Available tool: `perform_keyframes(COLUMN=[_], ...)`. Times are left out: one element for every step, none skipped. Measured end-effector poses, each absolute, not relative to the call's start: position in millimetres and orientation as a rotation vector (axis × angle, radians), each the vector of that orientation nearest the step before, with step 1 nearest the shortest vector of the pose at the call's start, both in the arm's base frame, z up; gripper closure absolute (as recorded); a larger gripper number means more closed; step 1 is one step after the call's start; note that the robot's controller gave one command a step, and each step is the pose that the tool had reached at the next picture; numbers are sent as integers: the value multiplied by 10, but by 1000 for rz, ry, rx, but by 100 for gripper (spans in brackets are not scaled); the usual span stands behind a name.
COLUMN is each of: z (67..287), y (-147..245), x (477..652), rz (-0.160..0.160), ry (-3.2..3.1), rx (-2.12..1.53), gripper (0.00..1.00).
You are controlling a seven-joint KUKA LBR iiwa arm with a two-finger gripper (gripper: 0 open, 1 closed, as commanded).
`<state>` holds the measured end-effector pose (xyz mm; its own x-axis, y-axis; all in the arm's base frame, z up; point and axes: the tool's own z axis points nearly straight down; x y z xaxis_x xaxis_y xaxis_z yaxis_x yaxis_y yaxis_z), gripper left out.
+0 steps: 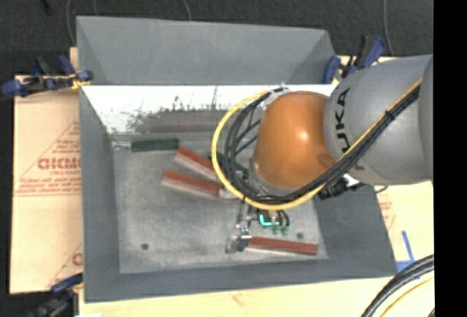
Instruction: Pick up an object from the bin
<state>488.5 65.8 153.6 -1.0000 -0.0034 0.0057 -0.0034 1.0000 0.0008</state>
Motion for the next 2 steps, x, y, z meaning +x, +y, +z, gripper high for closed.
perform_keyframes(z=[1571,852], y=[656,138], x=[4905,5132], rz=[-2,-24], ry=[-3143,-3121], rx=[2,302], gripper=[0,100])
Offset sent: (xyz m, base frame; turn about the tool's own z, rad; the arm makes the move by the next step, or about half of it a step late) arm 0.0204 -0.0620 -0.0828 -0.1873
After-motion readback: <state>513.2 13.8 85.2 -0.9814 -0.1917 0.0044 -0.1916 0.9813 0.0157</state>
